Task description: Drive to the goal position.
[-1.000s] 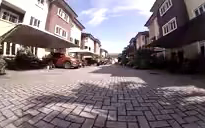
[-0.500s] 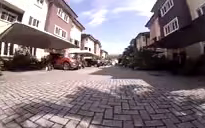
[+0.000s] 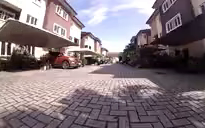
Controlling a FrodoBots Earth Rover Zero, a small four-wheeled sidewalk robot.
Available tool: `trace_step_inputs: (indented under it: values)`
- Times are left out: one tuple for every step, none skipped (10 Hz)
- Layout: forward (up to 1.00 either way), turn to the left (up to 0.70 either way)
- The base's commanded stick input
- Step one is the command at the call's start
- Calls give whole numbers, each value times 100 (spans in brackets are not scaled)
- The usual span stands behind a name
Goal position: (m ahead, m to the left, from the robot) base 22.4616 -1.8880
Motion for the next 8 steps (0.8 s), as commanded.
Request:
trace_step_inputs:
  values:
    - [69, 3]
    - [69, 3]
    - [69, 3]
    - [69, 3]
    - [69, 3]
    - [69, 3]
    - [69, 3]
    - [69, 3]
